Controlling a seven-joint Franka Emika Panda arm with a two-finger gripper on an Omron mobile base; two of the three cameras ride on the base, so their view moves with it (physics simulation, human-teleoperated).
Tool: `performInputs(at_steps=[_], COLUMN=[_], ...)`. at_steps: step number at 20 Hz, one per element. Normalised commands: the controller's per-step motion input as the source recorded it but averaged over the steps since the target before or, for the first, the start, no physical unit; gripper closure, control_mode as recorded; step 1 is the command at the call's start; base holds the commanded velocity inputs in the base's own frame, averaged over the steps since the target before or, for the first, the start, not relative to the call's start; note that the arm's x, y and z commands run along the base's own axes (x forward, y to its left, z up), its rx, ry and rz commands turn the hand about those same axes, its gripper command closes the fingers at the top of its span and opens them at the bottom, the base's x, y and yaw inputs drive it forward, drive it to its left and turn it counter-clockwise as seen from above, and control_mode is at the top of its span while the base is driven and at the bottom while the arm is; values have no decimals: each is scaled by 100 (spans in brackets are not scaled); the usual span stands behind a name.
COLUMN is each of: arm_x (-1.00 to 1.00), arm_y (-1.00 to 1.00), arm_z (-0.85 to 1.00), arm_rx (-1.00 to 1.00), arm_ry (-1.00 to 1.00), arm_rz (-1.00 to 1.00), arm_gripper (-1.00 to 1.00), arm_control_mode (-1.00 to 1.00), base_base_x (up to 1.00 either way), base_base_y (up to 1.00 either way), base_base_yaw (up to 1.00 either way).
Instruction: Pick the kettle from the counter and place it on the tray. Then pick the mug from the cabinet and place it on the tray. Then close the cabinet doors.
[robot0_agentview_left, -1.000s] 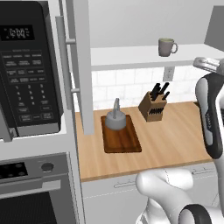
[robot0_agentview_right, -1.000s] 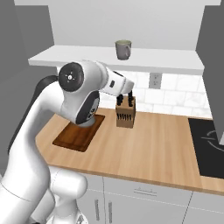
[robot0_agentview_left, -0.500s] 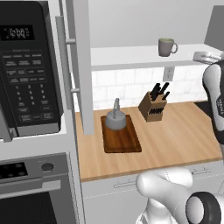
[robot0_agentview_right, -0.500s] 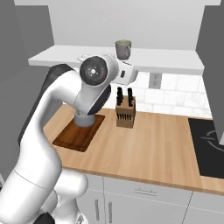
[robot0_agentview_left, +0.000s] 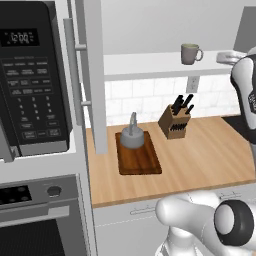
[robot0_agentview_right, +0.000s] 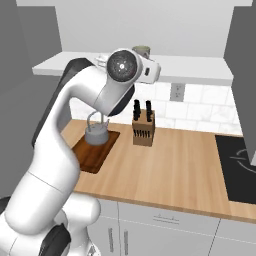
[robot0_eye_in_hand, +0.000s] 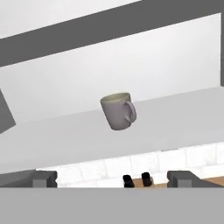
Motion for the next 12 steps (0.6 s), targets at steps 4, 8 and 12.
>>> performInputs(at_steps=[4,8,12], arm_x=[25,27,19], arm_y=[9,9,0], arm_z=[0,3,0], arm_rx=[-9,-10,-6], arm_ry=[0,2,8], arm_rz=[0,0,4], arm_gripper=[-100,-100,-100], arm_control_mode=[-100,-100,-100], base_base_x=[0,0,0], base_base_y=[0,0,0], base_base_yaw=[0,0,0])
